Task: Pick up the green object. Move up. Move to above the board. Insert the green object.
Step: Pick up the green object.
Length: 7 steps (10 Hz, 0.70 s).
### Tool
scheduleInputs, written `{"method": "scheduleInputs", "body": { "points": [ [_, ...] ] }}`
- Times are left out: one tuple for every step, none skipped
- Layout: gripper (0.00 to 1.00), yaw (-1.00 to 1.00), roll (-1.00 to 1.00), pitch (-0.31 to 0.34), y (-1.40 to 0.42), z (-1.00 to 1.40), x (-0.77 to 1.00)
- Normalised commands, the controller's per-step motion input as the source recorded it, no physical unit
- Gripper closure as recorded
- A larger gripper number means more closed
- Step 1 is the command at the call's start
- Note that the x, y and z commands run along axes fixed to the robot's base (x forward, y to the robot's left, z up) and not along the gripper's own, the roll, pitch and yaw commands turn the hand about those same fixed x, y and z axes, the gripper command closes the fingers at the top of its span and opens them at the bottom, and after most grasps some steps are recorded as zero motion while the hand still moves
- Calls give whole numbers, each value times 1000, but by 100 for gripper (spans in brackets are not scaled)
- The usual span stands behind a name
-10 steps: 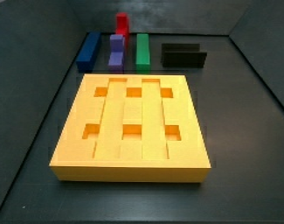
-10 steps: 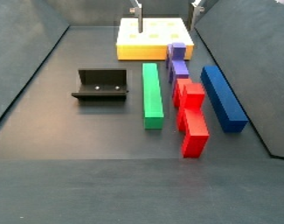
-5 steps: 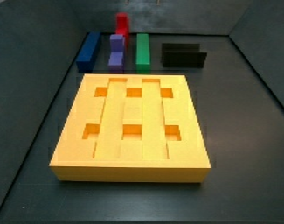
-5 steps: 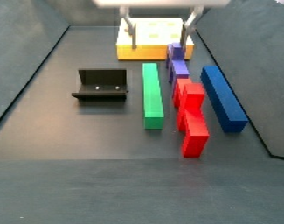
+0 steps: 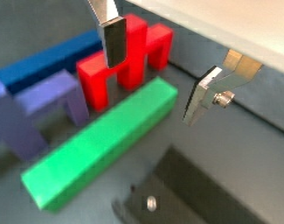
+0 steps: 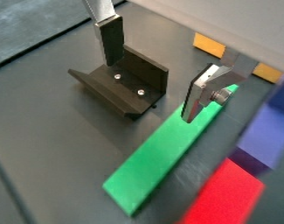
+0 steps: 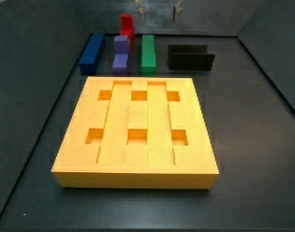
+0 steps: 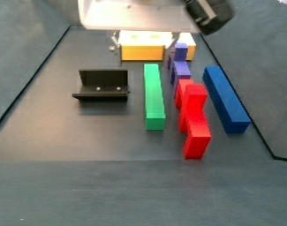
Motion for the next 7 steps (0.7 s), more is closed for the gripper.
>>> {"method": "scheduleInputs", "body": {
  "points": [
    [0, 0, -37, -186, -226, -477, 317],
    [0, 0, 0, -229, -263, -457, 163],
    [0, 0, 0, -234, -266, -366, 0],
    [0, 0, 14, -170, -249, -189, 0],
    [0, 0, 21, -216, -180, -254, -20],
    [0, 0, 63, -303, -151, -443, -160],
    [0, 0, 69, -331, -91, -466, -297]
  ]
}}
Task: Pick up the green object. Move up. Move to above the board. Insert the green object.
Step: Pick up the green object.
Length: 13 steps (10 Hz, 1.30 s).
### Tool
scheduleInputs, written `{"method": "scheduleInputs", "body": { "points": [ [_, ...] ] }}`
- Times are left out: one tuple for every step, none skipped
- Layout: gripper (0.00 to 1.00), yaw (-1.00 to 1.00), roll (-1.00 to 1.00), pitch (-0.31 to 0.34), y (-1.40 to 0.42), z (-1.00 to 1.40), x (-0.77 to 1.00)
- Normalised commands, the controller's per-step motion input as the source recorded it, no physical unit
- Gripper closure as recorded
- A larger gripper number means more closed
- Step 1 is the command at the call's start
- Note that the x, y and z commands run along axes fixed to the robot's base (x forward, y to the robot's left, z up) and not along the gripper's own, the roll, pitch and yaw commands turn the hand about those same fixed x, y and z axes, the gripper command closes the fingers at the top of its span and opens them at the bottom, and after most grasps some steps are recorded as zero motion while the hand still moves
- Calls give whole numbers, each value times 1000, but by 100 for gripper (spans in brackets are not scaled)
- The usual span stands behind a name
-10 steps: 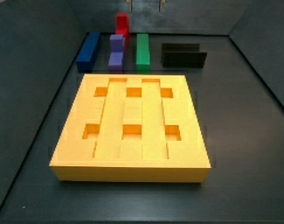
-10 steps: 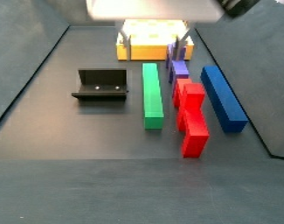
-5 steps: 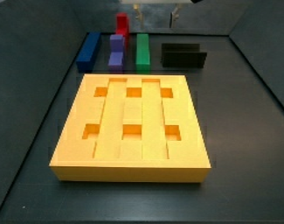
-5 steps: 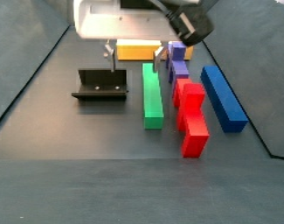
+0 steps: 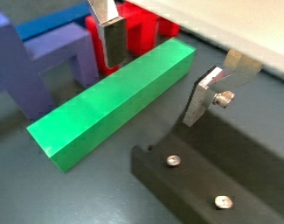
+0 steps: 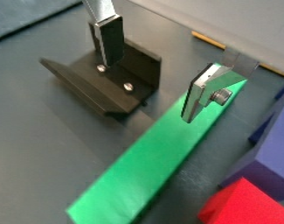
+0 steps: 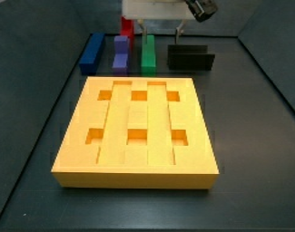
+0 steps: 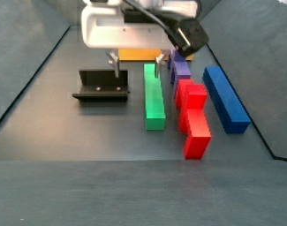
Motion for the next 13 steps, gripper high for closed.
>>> {"method": "scheduleInputs", "body": {
  "points": [
    [0, -54, 76, -203, 0, -377, -234],
    [0, -160, 26, -84, 37, -183, -203],
    [0, -111, -3, -33, 77, 0, -129],
    [0, -106, -31, -50, 60, 0, -183],
    [0, -91, -20, -76, 66, 0, -263],
    [0, -71, 0, -86, 0, 0, -306],
    [0, -37, 0, -109, 0, 0, -343],
    [0, 0, 0, -76, 0, -97, -69],
    [0, 23, 24, -33, 26, -214, 0],
    [0, 66, 57, -13, 46, -309, 3],
    [0, 94, 51, 0, 60, -274, 43],
    [0, 91, 49, 0, 51, -229, 54],
    [0, 66, 63, 0, 46, -217, 23]
  ]
}}
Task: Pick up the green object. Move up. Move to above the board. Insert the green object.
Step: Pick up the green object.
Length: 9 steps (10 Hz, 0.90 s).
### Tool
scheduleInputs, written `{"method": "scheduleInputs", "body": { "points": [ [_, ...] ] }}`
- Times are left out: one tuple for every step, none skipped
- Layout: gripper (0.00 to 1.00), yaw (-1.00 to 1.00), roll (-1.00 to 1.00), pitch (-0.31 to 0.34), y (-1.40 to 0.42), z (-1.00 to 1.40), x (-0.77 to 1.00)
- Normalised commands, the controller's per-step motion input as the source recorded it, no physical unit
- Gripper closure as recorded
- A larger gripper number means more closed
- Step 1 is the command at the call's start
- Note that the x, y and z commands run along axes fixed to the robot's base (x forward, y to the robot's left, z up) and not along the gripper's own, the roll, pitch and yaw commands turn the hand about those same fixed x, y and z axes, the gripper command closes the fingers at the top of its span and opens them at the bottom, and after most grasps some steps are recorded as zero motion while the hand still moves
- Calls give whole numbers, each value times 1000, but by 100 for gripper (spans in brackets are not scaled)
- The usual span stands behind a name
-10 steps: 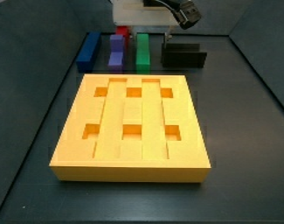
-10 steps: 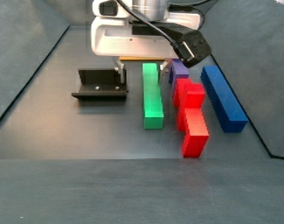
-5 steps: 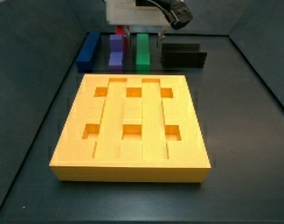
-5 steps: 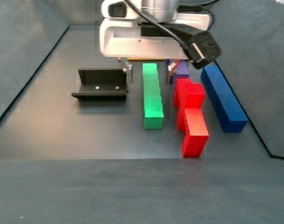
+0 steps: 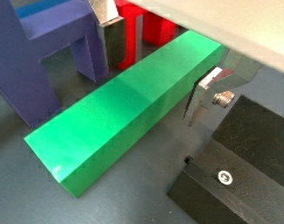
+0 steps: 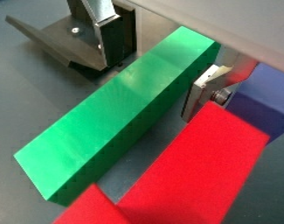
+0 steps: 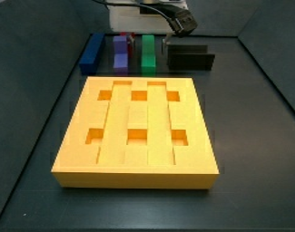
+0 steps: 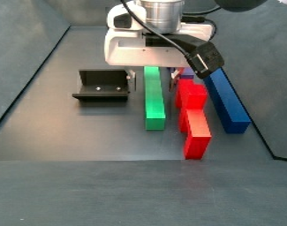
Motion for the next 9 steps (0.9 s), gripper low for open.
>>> {"method": "scheduleInputs", "body": {
  "points": [
    [0, 43, 44, 0, 23, -151, 0],
    [0, 37, 0, 21, 80, 0, 71],
    [0, 14, 0, 36, 49, 0, 89],
    [0, 0, 0, 79, 154, 0, 154],
    [0, 0, -14, 57, 180, 0, 94],
    [0, 0, 0, 11, 94, 0, 0],
    [0, 0, 7, 0, 0, -71, 0],
    [0, 0, 30, 0, -26, -77, 0],
    [0, 0, 41, 3, -111, 0, 43]
  ]
}}
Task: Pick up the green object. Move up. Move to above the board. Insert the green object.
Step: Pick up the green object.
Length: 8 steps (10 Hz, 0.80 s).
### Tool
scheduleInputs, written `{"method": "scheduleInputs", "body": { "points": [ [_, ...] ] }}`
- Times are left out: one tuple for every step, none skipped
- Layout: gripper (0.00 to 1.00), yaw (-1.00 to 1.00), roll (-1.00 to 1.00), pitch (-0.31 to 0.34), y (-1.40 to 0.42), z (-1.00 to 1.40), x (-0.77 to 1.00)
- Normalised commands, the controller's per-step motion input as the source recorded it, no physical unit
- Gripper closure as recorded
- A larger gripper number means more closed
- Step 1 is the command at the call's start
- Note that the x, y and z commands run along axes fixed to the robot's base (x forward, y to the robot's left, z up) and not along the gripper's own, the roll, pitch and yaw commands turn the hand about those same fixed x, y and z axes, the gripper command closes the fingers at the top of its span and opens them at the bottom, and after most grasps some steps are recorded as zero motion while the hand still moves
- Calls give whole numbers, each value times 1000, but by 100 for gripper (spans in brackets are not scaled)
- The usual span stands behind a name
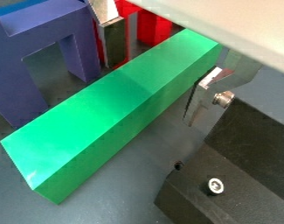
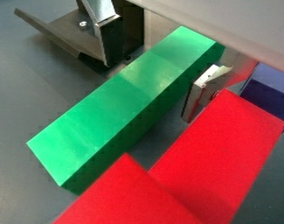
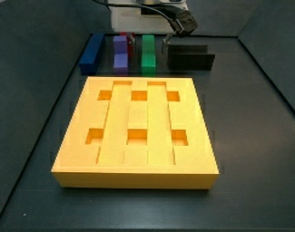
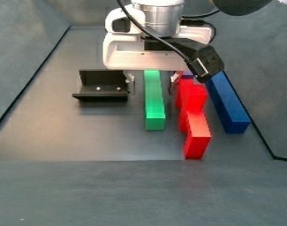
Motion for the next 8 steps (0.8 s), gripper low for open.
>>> {"method": "scheduleInputs", "body": {
  "points": [
    [0, 0, 61, 26, -149, 0, 77],
    [0, 0, 46, 0, -77, -20, 0],
    [0, 0, 0, 0, 0, 0, 0],
    [100, 0, 0, 0, 0, 0, 0],
    [100, 0, 0, 0, 0, 0, 0],
    [100, 0, 0, 0, 0, 0, 0],
    [100, 0, 0, 0, 0, 0, 0],
    [100, 0, 0, 0, 0, 0, 0]
  ]
}}
